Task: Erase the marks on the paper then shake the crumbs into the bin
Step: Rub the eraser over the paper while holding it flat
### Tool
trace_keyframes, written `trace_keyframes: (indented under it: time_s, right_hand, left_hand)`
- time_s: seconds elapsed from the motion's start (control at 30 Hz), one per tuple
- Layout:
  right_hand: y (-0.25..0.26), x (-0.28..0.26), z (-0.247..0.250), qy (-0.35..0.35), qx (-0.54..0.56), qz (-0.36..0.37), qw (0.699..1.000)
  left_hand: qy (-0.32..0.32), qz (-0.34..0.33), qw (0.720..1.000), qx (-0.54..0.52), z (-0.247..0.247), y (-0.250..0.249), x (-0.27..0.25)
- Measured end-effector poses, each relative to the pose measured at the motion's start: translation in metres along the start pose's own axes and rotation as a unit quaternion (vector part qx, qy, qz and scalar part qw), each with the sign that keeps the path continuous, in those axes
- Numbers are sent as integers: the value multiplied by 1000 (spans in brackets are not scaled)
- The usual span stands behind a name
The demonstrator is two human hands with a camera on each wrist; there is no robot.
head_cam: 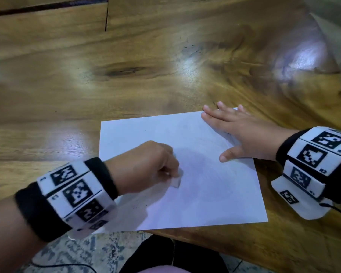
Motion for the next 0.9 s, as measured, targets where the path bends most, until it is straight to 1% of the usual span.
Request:
trace_keyframes:
  time_s: [0.03,0.07,0.13,0.17,0.2,0.27,0.33,0.4,0.43,0.47,0.5,0.53,0.63,0.67,0.7,0.8,0.87,0.9]
  right_hand:
    - [0,0,0,0,0,-1,1000]
    - [0,1,0,0,-1,-2,1000]
    - [1,2,-1,2,-3,-3,1000]
    - [1,2,-1,2,-4,-4,1000]
    - [1,1,-1,2,-4,-5,1000]
    - [0,1,0,0,-3,-4,1000]
    - [0,1,0,2,3,-4,1000]
    - [0,1,0,3,2,-3,1000]
    - [0,0,0,3,-1,-4,1000]
    - [0,0,0,4,-3,-4,1000]
    - [0,0,0,4,-5,-5,1000]
    - [0,0,0,5,-5,-6,1000]
    - [0,1,-1,7,-4,-8,1000]
    - [1,1,-1,7,-3,-8,1000]
    - [1,1,-1,7,-2,-8,1000]
    - [0,1,-1,4,0,-7,1000]
    - [0,2,-1,3,4,-4,1000]
    - [0,2,-1,3,5,-3,1000]
  left_hand:
    - [-7,8,1000,-8,4,3,0]
    - [-36,15,999,-11,14,4,6]
    - [-118,36,992,1,38,7,26]
    - [-146,51,988,16,47,6,37]
    - [-158,59,985,27,50,5,46]
    - [-161,58,985,20,44,2,47]
    - [-148,32,988,11,29,3,29]
    - [-78,27,997,11,14,7,9]
    - [-40,40,998,13,8,13,2]
    - [-13,55,998,13,7,17,-1]
    - [-10,65,998,10,11,19,0]
    - [-35,69,997,4,19,20,4]
    - [-154,98,983,-16,55,21,31]
    - [-172,112,979,-21,62,21,42]
    - [-175,123,977,-26,65,20,53]
    - [-177,114,977,-22,64,13,72]
    - [-164,102,981,-10,57,12,64]
    - [-144,95,985,3,52,12,56]
Point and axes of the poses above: each hand's wrist, its own x-axis towards the middle knuckle, its own z-axis out of the back of the hand, y = z × x, the point moved 7 cm from there along x, towards the middle knuckle, and after that the axes turned 2 degrees about -y, right-handed, at the moved point
